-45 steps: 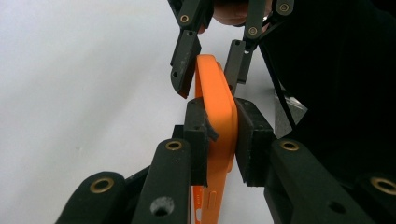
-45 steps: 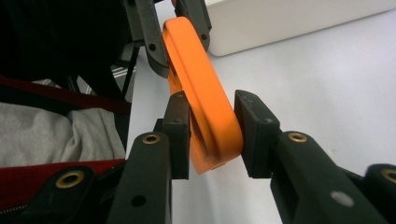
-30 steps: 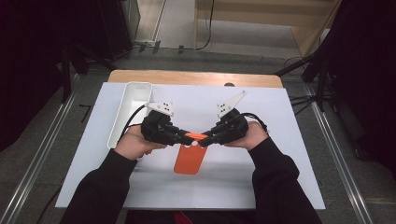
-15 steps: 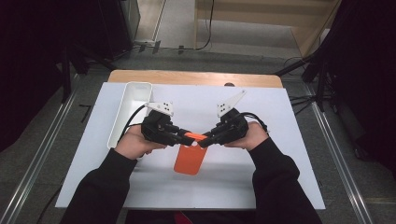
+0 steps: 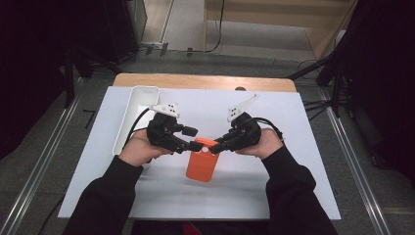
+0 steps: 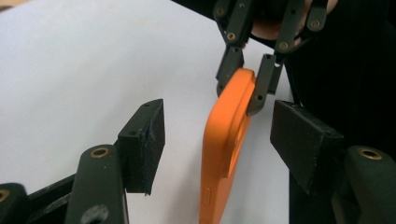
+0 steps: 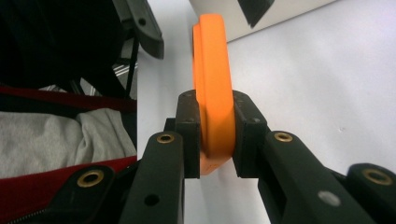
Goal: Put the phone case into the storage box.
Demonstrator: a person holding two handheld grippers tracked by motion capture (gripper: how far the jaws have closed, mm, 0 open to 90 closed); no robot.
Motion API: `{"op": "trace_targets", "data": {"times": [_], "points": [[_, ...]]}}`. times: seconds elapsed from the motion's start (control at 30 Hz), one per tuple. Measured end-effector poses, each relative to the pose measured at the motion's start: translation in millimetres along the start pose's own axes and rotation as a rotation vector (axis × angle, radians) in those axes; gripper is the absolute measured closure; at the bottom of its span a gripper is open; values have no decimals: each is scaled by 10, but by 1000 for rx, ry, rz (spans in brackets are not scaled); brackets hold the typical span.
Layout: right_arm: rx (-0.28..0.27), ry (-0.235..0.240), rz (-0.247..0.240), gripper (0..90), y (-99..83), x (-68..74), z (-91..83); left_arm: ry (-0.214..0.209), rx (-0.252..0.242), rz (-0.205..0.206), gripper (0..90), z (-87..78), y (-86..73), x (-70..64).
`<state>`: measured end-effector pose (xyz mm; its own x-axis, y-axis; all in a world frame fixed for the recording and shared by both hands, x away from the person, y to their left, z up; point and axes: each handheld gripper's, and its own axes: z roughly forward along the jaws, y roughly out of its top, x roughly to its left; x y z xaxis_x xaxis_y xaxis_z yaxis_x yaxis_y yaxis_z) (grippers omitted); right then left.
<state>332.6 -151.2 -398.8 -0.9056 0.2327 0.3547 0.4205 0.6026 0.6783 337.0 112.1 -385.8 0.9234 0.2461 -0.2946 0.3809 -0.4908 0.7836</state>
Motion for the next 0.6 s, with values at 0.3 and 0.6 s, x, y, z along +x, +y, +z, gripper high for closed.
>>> {"op": "trace_targets", "data": {"times": [0.3,0.6], "points": [[-26,-43,132,740,-7,-45,-58,60,-17,-38,297,-30,-8,72],[-36,-117,223,741,-25,-51,-116,111,9,-35,297,71,-24,81]]}}
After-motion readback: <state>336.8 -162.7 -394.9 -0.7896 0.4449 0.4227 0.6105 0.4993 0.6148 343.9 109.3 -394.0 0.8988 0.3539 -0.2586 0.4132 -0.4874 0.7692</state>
